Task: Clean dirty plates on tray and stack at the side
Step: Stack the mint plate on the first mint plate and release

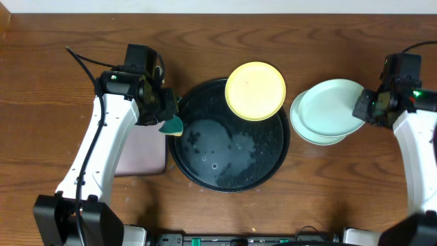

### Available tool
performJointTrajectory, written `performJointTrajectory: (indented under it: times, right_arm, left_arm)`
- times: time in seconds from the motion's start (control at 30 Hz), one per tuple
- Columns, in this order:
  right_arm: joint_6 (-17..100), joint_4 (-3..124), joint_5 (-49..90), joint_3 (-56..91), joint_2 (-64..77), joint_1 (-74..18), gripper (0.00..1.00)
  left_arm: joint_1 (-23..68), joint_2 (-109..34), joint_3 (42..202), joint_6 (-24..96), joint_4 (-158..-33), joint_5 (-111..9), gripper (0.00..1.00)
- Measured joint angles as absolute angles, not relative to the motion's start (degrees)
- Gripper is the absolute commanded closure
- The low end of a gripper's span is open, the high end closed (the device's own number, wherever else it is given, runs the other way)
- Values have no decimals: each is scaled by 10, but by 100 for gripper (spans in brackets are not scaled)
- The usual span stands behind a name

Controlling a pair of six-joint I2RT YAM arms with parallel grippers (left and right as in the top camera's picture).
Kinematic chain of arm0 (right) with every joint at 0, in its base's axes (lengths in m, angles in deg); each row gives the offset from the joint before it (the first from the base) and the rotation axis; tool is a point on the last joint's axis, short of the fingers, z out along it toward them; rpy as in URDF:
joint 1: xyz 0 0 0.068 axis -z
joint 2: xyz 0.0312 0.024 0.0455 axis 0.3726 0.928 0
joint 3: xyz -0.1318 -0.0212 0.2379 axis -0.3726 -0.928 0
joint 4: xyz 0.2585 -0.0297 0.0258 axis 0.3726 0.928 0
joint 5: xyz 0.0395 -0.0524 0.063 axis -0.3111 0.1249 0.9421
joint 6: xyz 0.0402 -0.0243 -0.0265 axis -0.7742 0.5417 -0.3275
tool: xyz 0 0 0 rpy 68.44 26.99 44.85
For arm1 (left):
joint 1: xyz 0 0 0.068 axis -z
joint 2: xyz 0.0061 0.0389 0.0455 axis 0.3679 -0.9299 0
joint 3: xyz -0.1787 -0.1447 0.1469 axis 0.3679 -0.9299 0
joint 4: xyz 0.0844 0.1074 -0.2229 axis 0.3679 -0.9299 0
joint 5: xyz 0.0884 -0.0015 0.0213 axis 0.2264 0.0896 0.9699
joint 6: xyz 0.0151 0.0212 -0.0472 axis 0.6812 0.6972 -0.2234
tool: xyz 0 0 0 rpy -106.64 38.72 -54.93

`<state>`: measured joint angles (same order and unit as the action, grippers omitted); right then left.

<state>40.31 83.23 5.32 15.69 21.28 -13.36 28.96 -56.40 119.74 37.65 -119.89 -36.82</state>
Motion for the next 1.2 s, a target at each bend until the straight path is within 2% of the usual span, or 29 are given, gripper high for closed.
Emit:
performJointTrajectory:
  times: [0.3,0.47,0.67,0.77,1.0,1.2]
  right_arm:
    - [409,798,60,151,306,-131,98]
    - [412,788,67,151,347,-131,73]
    - [417,786,94,151,357,-131,66]
    - [431,784,134,153,357,-135,53]
    - [490,772,246,229,357,-191,44]
    - [530,747,259,320,389,-261,39]
  left_arm:
    - [290,-564,1197,377,-1199,-368,92]
    - [290,-564,1197,377,-1199,-368,93]
    - [290,-564,1197,377,-1199,-368,93]
    - [290,-564,1197,377,-1199,-368,93]
    - [290,-564,1197,377,-1199,-368,93]
    - [290,-564,1197,377,-1199,-368,93]
